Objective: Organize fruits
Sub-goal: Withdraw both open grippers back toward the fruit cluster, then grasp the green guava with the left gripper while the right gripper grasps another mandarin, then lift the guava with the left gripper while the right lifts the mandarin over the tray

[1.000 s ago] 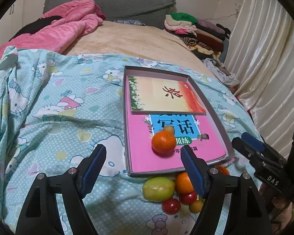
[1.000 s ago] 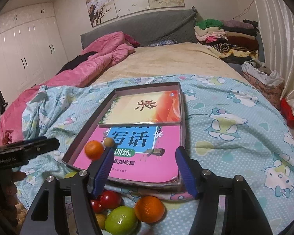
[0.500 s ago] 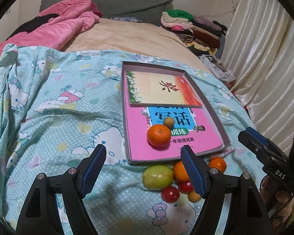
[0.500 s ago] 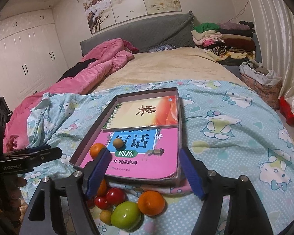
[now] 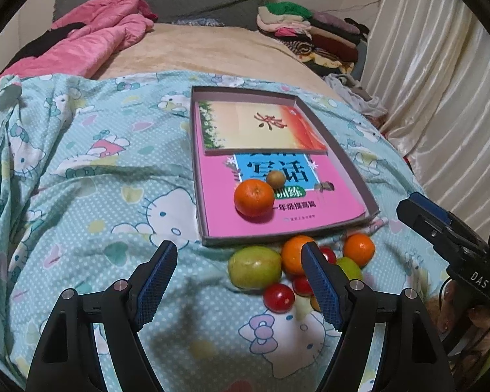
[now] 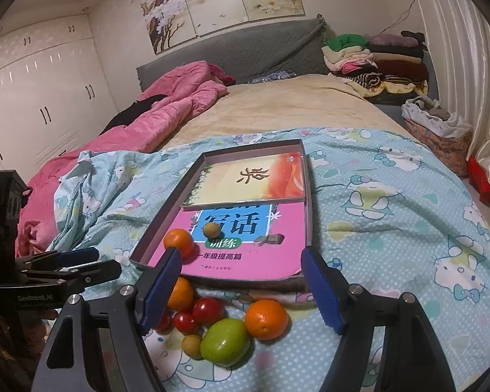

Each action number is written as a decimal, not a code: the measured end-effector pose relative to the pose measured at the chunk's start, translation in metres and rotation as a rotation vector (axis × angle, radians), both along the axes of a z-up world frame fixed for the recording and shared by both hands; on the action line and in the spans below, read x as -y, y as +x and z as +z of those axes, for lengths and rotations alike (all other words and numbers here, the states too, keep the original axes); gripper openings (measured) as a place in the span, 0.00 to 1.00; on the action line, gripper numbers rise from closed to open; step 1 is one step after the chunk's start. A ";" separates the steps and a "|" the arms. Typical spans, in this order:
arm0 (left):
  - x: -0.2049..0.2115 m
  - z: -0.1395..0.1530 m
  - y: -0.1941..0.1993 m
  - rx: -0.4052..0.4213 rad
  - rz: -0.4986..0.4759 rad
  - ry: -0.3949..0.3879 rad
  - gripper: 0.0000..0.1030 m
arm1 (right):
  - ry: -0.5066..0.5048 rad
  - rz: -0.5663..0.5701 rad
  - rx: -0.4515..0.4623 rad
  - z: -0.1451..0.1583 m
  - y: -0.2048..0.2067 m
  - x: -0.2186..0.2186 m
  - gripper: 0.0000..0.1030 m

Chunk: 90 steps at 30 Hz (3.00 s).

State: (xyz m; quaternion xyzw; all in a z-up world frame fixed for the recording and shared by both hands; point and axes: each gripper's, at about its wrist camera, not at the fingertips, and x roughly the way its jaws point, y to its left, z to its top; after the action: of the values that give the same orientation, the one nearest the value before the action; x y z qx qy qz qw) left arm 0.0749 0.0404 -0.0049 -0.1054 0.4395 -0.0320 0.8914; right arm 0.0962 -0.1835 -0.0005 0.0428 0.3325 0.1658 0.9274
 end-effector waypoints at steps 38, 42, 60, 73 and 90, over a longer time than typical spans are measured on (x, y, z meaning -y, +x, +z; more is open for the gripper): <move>0.009 -0.042 0.016 -0.173 -0.074 -0.024 0.70 | -0.046 -0.070 -0.251 -0.048 -0.001 0.005 0.73; 0.009 -0.044 0.019 -0.172 -0.076 -0.027 0.66 | -0.045 -0.082 -0.288 -0.057 0.005 0.008 0.73; 0.020 -0.055 0.036 -0.196 -0.108 -0.033 0.52 | -0.028 -0.051 -0.338 -0.071 0.022 0.007 0.42; 0.028 -0.064 0.045 -0.218 -0.125 -0.002 0.51 | -0.004 -0.045 -0.372 -0.080 0.034 0.007 0.39; 0.034 -0.067 0.049 -0.198 -0.129 0.021 0.50 | -0.042 -0.013 -0.352 -0.080 0.037 0.000 0.37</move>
State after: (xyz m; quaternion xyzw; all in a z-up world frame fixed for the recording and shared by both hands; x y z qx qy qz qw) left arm 0.1234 0.0068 -0.0715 -0.0702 0.5318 -0.0741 0.8407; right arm 0.1328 -0.1832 -0.0804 0.0540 0.4928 0.1426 0.8567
